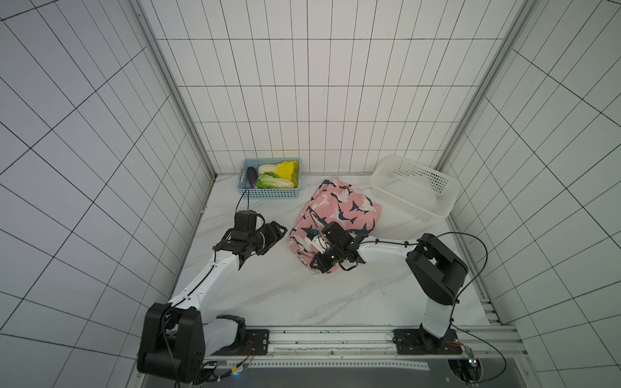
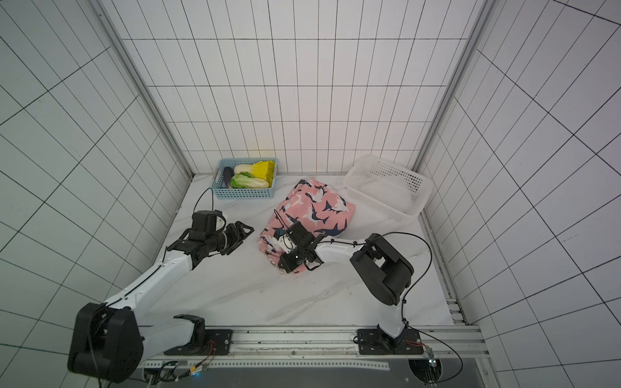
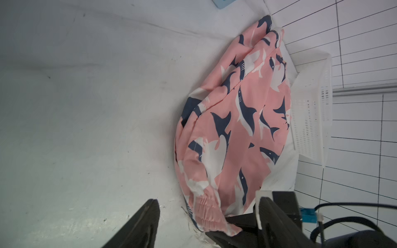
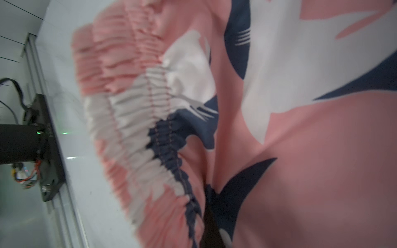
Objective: Roll up the shorts
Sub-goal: Roll the shorts at the center of the board.
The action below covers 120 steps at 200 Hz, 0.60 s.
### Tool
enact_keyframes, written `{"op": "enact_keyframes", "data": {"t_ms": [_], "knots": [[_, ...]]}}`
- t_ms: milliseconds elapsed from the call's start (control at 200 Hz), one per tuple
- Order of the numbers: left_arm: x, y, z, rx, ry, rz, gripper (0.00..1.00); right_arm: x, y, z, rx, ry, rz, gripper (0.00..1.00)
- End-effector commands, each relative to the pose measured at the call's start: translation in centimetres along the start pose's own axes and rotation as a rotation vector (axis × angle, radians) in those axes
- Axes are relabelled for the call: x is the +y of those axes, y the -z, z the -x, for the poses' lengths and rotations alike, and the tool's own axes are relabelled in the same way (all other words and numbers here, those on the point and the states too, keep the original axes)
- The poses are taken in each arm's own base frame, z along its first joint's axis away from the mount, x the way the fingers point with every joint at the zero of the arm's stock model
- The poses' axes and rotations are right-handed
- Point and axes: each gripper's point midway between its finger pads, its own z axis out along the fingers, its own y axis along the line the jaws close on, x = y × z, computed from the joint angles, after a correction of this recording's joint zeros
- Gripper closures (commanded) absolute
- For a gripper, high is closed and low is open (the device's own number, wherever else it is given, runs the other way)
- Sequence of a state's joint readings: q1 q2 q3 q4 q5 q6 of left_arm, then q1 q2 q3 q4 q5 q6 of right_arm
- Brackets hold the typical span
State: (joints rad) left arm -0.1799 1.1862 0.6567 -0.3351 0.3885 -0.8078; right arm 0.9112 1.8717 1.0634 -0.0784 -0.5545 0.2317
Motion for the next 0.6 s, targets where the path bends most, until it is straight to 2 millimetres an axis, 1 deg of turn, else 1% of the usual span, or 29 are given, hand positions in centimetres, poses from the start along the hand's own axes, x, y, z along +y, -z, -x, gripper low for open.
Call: {"op": "enact_keyframes", "data": {"t_ms": [0, 80, 105, 165, 295, 335, 360, 435, 470, 500, 594], "knots": [[0.6, -0.8, -1.1, -0.043, -0.029, -0.015, 0.2, 0.7, -0.6, -1.3, 0.063, -0.155, 0.188, 1.0], [0.5, -1.3, -1.9, -0.077, -0.034, -0.052, 0.19, 0.3, -0.7, -1.4, 0.06, -0.186, 0.215, 1.0], [0.1, -1.5, -1.9, -0.093, -0.037, -0.08, 0.19, 0.2, -0.7, -1.3, 0.056, -0.194, 0.223, 1.0], [0.1, -1.8, -2.0, -0.134, -0.039, -0.119, 0.19, -0.1, -0.7, -1.1, 0.038, -0.223, 0.245, 1.0], [0.4, -2.1, -2.5, -0.228, -0.084, -0.151, 0.17, -1.1, -0.8, -0.5, 0.014, -0.302, 0.288, 1.0], [0.6, -2.4, -2.8, -0.237, -0.097, -0.151, 0.16, -1.3, -0.8, -0.4, 0.01, -0.314, 0.292, 1.0], [1.0, -2.6, -2.9, -0.24, -0.088, -0.148, 0.14, -1.4, -0.8, -0.4, 0.008, -0.319, 0.294, 1.0], [1.2, -3.1, -3.1, -0.245, -0.062, -0.174, 0.13, -1.5, -0.9, -0.4, 0.007, -0.326, 0.292, 1.0], [0.7, -3.2, -3.1, -0.252, -0.069, -0.214, 0.12, -1.6, -0.9, -0.4, 0.007, -0.326, 0.291, 1.0], [0.5, -3.4, -3.1, -0.253, -0.067, -0.231, 0.1, -1.7, -0.9, -0.4, 0.007, -0.328, 0.292, 1.0], [0.1, -4.7, -3.0, -0.225, -0.065, -0.245, 0.09, -2.0, -1.3, -0.7, 0.014, -0.339, 0.29, 1.0]]}}
